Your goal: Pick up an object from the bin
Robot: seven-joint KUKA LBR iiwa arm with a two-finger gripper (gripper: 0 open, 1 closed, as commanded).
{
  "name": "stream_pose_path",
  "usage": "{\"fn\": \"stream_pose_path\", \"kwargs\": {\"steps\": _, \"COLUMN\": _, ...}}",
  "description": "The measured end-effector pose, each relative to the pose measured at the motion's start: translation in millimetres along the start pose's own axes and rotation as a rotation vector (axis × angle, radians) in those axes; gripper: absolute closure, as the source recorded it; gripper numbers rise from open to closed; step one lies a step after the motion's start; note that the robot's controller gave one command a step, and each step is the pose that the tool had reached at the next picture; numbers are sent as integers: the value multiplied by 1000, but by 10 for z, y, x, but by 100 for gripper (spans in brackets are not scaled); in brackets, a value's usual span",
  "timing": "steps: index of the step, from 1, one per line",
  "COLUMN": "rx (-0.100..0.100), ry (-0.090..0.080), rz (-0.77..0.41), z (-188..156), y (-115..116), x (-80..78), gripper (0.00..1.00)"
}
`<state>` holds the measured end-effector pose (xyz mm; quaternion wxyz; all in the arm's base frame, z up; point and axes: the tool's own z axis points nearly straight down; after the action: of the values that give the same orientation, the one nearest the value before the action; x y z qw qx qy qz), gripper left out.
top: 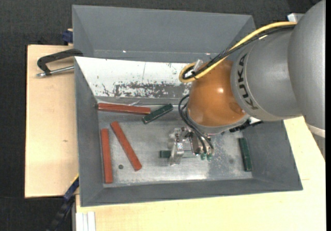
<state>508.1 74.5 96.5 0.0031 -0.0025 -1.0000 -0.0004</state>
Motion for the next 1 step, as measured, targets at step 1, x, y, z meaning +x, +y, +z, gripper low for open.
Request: {"fn": "stream_pose_path", "kwargs": {"steps": 1, "rx": -2, "ry": -11, "rz": 0, "z": -173, "y": 5, "x": -28, "gripper": 100}}
